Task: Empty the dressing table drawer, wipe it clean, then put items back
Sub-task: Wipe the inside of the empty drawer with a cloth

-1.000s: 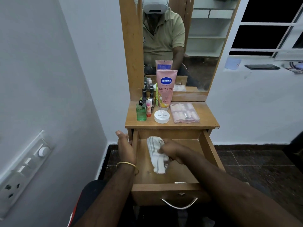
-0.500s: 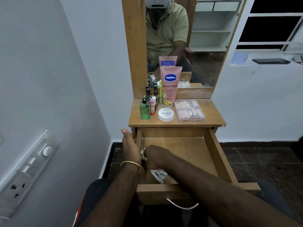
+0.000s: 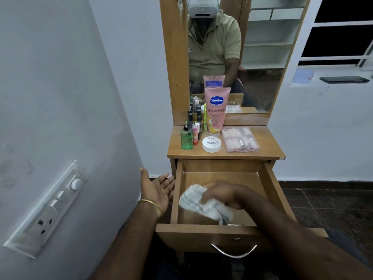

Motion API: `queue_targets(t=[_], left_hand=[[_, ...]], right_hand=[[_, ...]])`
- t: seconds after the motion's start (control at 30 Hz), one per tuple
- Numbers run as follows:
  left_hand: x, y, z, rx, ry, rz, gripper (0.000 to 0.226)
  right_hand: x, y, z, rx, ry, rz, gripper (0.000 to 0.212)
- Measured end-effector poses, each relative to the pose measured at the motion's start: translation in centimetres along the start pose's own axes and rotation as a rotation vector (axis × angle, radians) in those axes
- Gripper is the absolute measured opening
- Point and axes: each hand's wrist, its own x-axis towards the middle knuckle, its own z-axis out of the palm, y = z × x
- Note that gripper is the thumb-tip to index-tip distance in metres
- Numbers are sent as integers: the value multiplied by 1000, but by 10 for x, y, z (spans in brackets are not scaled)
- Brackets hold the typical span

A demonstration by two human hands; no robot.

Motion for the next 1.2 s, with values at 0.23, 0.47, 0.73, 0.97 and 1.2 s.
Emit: queue_targets(t=[0.23, 0.47, 0.73, 0.97, 1.2], left_hand=[[3, -17, -21, -100, -146, 53, 107], [16, -37, -33, -156, -209, 114, 116], [16, -39, -34, -134, -234, 148, 121], [14, -36, -33, -160, -213, 80, 116], [3, -27, -32, -169, -140, 70, 119]], right_hand=[[37, -34, 12, -643, 593, -470, 17], [70, -51, 43, -1100, 778, -155, 57], [54, -64, 48, -1148, 639, -138, 45], [-1, -45, 68, -1150, 254, -231, 51], [-28, -51, 48, -904, 62, -306, 27]])
